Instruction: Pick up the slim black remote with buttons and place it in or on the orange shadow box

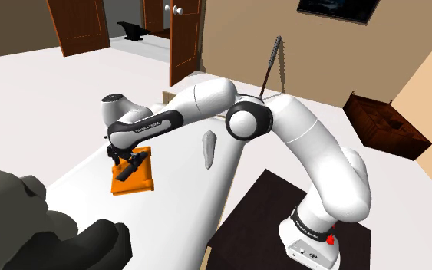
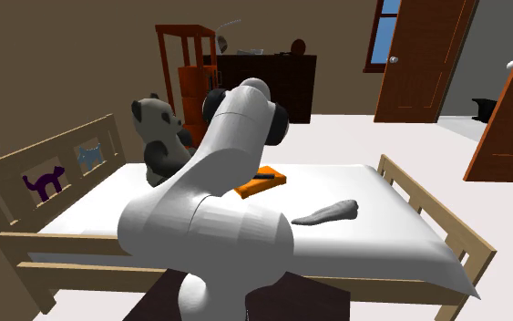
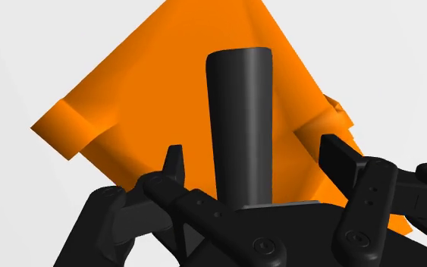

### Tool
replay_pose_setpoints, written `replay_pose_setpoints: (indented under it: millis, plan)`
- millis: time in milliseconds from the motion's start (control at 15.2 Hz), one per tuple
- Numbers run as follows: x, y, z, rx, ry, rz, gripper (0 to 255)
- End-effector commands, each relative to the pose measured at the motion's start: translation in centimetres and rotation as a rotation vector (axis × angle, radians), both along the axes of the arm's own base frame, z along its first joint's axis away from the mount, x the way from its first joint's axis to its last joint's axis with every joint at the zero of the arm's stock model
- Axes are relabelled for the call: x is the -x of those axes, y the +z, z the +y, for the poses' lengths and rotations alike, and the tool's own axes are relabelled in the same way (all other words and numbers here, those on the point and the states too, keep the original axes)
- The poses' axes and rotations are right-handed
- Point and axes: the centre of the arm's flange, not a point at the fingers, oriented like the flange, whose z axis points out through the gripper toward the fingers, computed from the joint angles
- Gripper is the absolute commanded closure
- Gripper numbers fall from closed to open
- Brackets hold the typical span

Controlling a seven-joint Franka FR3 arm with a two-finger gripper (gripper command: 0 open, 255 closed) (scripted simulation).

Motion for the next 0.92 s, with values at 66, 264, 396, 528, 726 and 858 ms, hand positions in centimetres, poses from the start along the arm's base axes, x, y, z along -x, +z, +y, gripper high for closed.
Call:
replay_pose_setpoints:
  millis: [66, 264, 396, 528, 726, 858]
  plan:
    - [0.0, 0.0, 0.0, 0.0, 0.0, 0.0, 0]
    - [-0.1, 4.0, 0.0, 0.0, 0.0, 0.0, 0]
    - [-0.1, 5.0, 0.0, 0.0, 0.0, 0.0, 0]
    - [-0.1, 5.0, 0.0, 0.0, 0.0, 0.0, 0]
    - [-0.1, 5.0, 0.0, 0.0, 0.0, 0.0, 0]
    - [-0.1, 5.0, 0.0, 0.0, 0.0, 0.0, 0]
